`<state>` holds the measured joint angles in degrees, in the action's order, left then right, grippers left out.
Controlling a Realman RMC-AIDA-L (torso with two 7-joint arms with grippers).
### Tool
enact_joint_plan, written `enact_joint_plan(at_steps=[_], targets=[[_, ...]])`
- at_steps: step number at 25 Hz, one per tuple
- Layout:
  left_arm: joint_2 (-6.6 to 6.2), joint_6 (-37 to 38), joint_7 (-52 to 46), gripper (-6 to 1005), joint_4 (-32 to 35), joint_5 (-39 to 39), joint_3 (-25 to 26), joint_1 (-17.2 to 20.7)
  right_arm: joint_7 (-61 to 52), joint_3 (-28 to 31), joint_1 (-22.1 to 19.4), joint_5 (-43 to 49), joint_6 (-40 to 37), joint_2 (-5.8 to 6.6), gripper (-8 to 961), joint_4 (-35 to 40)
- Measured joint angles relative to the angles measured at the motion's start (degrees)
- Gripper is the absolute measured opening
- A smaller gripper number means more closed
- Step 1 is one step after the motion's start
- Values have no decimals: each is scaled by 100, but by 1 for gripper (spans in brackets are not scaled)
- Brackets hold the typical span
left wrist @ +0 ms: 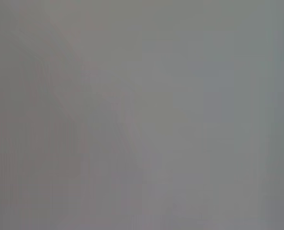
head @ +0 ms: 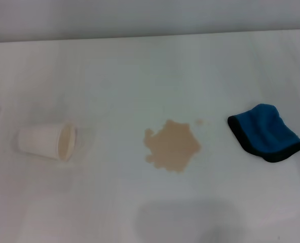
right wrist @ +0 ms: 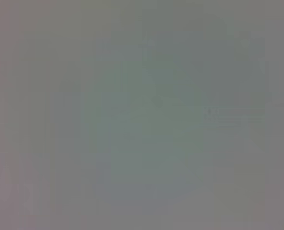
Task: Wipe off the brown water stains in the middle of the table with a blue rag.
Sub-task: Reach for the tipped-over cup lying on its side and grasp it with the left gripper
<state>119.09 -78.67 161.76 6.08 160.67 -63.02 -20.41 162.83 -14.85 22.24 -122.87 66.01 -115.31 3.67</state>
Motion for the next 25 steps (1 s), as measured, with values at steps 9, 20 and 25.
enact_joint_plan(at_steps=[9,20,25], targets=[[0,-8,5,878,7,0,0,-1,4,0,0,0,-13,0,872,11],[-8,-75,-66,877,16,-62,-56,0,-21,0,0,0,-18,0,872,-9],[-67,-12,-424,878,84,-633,-80,-45,-29,0,2,0,-18,0,872,10]])
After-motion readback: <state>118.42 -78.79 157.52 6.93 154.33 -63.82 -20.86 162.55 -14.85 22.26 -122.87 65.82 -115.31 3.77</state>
